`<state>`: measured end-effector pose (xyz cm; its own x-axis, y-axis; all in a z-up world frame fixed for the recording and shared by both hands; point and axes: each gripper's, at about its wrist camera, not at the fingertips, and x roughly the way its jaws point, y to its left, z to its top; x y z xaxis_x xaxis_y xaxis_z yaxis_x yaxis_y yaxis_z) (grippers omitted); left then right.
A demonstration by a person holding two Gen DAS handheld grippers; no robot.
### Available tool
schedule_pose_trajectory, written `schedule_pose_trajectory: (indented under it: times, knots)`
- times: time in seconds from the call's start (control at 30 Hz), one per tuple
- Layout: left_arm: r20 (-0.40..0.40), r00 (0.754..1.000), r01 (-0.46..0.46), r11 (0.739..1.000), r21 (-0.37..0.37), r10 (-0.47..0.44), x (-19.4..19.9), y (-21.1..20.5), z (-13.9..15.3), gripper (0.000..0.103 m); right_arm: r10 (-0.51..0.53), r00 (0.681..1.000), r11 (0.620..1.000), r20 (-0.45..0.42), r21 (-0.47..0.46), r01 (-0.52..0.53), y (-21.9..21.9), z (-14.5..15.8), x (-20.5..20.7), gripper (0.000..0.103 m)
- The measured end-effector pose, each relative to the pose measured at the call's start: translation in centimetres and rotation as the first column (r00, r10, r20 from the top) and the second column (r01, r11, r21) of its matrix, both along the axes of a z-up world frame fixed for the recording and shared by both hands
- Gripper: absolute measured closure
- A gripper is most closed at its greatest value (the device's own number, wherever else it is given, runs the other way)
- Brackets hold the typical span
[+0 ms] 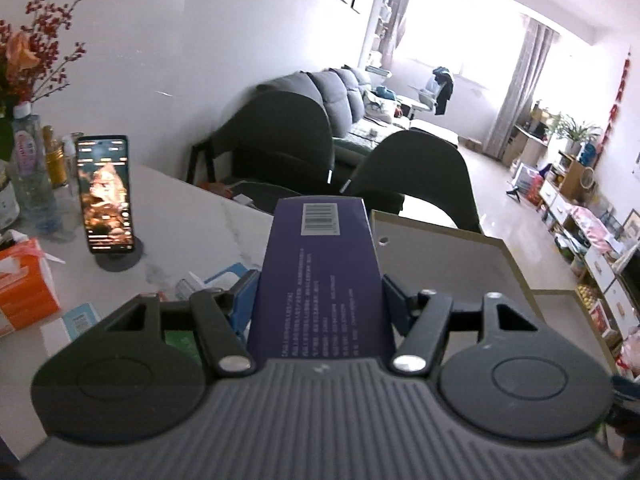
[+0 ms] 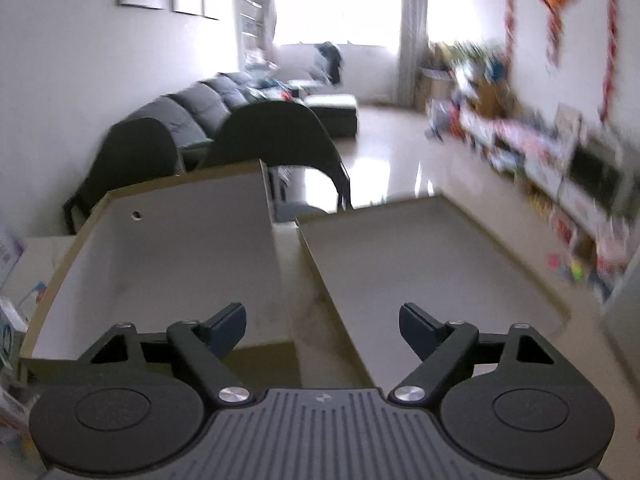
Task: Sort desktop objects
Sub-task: 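Carry the purple box with the left gripper over the beige box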
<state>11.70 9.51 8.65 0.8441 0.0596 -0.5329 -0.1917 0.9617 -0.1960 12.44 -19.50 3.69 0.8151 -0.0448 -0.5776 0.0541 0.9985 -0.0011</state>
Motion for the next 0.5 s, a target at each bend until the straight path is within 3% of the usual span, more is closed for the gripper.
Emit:
schedule_pose_trajectory:
  times: [0.1,0.13,0.23,0.27,0.33,0.4,0.43,0.5]
  knots:
    - [-0.004,1.0,0.008,1.0,0.0,-0.008,0.6,-0.3,-0.3,0.04,0.23,0.973,0.972,0.025,-0.061,-0.228,2.5,0.3,-0.5,0.016]
    - [-0.005,1.0,0.011,1.0,0.0,-0.011,0.8,-0.3,-0.4,0.04,0.338,0.941,0.938,0.022,-0.094,-0.334,3.3,0.2,-0.5,0.013]
    - [-0.007,1.0,0.021,1.0,0.001,-0.021,0.9,-0.6,-0.4,0.04,0.588,0.808,0.788,-0.022,-0.211,-0.579,5.8,-0.2,-0.6,0.01]
    - [-0.007,1.0,0.024,1.0,0.0,-0.024,0.9,-0.7,-0.4,0.04,0.635,0.771,0.738,-0.051,-0.254,-0.625,6.4,-0.5,-0.4,0.01]
    - [-0.006,1.0,0.028,1.0,-0.001,-0.028,0.9,-0.9,-0.4,0.04,0.674,0.73,0.671,-0.114,-0.318,-0.67,7.5,-1.0,0.2,0.014]
    - [-0.006,0.999,0.033,0.999,0.002,-0.033,1.0,-1.2,-0.4,0.04,0.69,0.704,0.637,-0.169,-0.322,-0.701,7.8,-1.3,1.0,0.021]
    - [-0.006,0.999,0.036,0.999,0.004,-0.036,1.1,-1.2,-0.3,0.04,0.694,0.693,0.629,-0.197,-0.303,-0.716,7.8,-1.3,1.7,0.029]
    - [-0.005,0.999,0.041,0.999,0.005,-0.041,1.0,-1.3,-0.2,0.04,0.707,0.668,0.616,-0.234,-0.26,-0.743,7.8,-1.4,2.5,0.035]
